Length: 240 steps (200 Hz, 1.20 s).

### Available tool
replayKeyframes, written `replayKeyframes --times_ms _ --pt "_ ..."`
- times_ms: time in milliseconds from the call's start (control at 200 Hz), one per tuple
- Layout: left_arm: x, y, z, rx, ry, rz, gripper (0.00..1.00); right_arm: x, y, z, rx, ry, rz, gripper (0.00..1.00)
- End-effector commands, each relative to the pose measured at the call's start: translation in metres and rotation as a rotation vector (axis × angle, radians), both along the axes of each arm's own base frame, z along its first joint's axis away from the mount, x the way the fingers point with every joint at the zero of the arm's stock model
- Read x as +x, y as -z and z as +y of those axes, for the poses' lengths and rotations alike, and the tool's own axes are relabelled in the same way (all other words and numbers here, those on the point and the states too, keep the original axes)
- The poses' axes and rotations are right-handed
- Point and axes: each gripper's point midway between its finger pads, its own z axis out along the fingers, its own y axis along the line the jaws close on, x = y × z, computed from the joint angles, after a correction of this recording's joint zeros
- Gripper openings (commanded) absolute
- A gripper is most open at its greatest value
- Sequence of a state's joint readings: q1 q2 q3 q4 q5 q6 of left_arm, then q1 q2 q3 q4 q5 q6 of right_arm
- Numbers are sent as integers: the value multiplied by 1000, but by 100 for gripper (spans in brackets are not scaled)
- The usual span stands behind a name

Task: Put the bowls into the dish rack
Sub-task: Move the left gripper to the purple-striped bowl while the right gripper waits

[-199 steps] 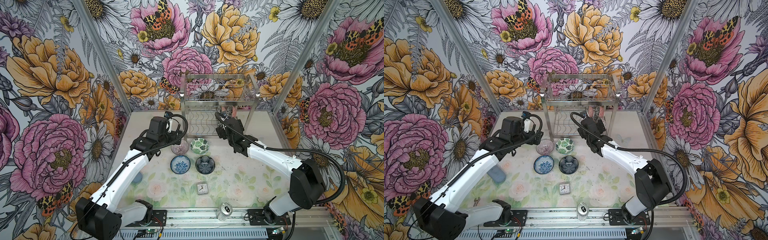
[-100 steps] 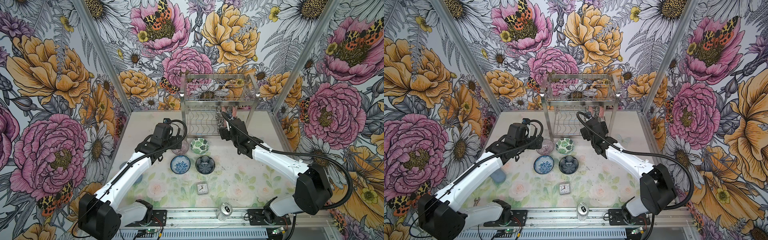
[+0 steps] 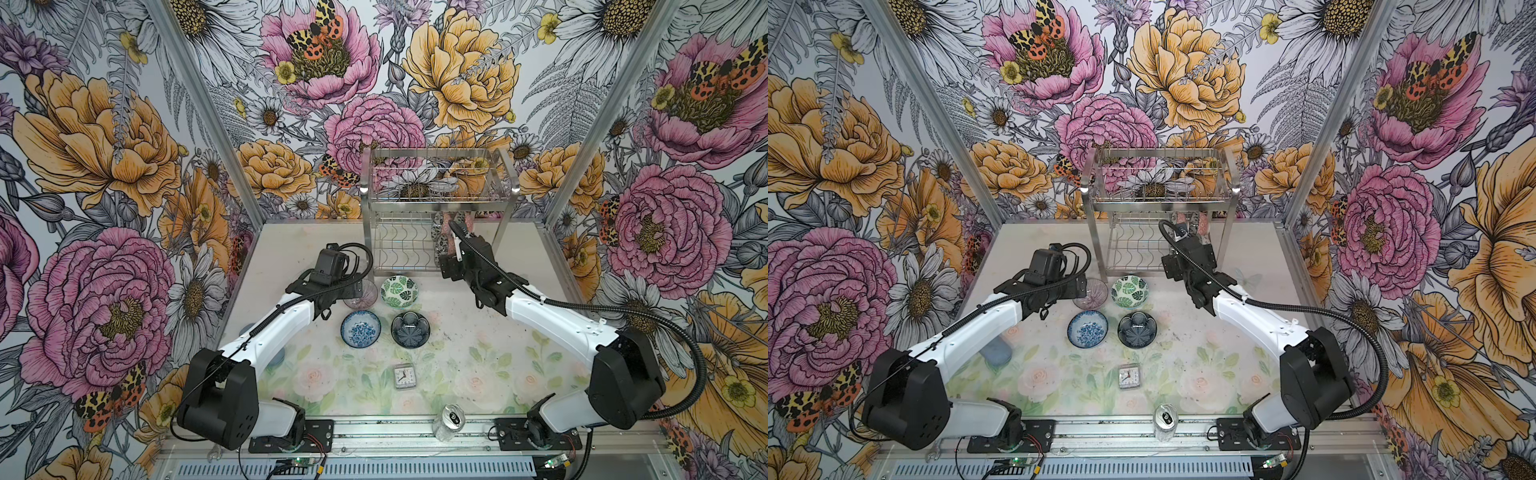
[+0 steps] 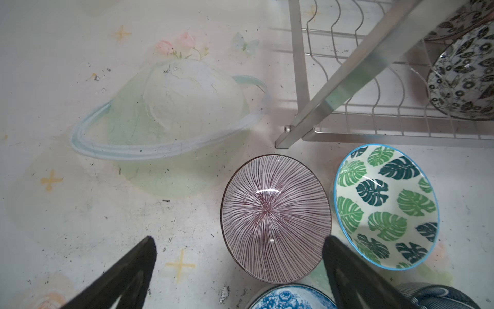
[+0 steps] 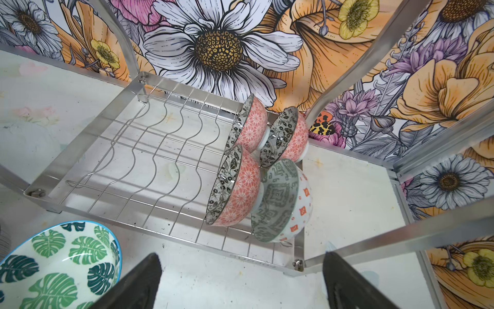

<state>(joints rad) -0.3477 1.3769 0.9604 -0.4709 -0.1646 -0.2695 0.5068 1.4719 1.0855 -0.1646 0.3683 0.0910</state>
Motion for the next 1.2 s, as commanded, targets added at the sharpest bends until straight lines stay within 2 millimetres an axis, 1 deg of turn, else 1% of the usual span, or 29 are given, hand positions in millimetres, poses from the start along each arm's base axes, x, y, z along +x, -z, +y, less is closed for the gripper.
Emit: replayKeyframes --times_ms 0,240,400,660,821,971,1071,1146,1196 --pt "7 7 3 -51 -33 -8 99 4 -24 4 100 -4 -31 96" --pt "11 29 16 -113 -86 30 99 1 -37 2 137 -15 -51 96" --pt "13 40 16 -139 -91 52 99 -4 -48 1 142 -26 -74 96" --pt "13 55 19 -173 -103 75 99 -16 -67 -3 149 -40 -122 99" --pt "15 65 18 -209 -108 82 97 -21 -71 -6 138 -42 -137 100" --pt "18 74 15 -226 -96 90 92 -25 -73 -8 142 -42 -146 100" --pt "21 78 11 -250 -91 92 87 -26 -71 -11 130 -34 -144 100" --pt "23 81 9 -259 -88 97 79 -26 -71 -11 131 -33 -144 100" --pt "24 83 9 -263 -89 99 77 -27 -70 -11 129 -32 -142 100"
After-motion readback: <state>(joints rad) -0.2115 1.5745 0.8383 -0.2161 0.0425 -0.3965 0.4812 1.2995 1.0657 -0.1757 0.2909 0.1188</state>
